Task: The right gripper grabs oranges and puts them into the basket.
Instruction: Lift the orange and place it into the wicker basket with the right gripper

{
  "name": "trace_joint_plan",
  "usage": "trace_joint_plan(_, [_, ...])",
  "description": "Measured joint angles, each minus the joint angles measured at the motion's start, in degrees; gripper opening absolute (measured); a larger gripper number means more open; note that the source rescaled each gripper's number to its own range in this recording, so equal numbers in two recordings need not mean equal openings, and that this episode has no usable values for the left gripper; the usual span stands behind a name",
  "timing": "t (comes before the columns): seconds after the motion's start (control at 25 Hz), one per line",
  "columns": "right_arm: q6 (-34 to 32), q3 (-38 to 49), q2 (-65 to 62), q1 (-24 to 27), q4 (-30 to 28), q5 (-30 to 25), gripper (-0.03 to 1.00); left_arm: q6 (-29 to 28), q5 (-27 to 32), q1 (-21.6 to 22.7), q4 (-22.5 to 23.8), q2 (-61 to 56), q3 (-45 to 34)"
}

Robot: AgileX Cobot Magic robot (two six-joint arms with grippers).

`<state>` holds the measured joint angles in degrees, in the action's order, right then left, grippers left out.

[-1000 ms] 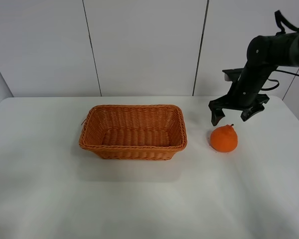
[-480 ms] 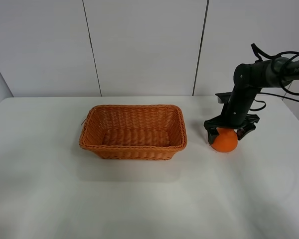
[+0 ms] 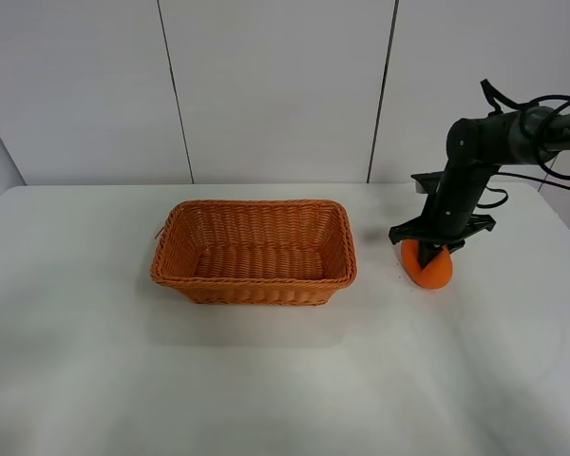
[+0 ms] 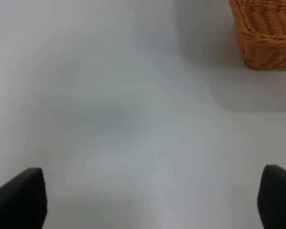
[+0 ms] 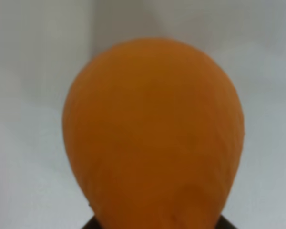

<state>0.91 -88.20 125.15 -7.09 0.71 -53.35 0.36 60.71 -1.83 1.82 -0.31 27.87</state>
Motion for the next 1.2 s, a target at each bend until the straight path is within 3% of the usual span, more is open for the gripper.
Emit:
trace_joint_plan(0.24, [0.0, -3.0, -3.5, 0.0, 0.1, -3.2, 0.0, 0.0, 0.0, 0.0, 0.0, 0.0, 0.0])
trace_joint_plan(0.52, [0.0, -17.2, -8.0, -0.2, 0.3, -14.3, 0.0, 0.0, 0.0, 0.0, 0.0, 0.0, 0.0])
trace_joint_plan(0.68, [0.0, -23.2, -8.0, -2.2, -0.7, -16.3, 0.0, 0.0, 0.0, 0.0, 0.0, 0.0, 0.0])
trace_joint_plan(0.84, [0.0, -25.8, -8.0, -6.8, -0.4, -16.5, 0.0, 0.0, 0.0, 0.0, 0.0, 0.0, 0.0])
trace_joint_plan(1.04, [0.0, -26.1, -8.0, -16.3, -0.1, -16.3, 0.0, 0.0, 0.0, 0.0, 0.0, 0.0, 0.0])
trace_joint_plan(1.2, [0.0, -26.2, -6.6, -23.4, 0.1, -12.0, 0.0, 0.0, 0.0, 0.0, 0.0, 0.0, 0.0])
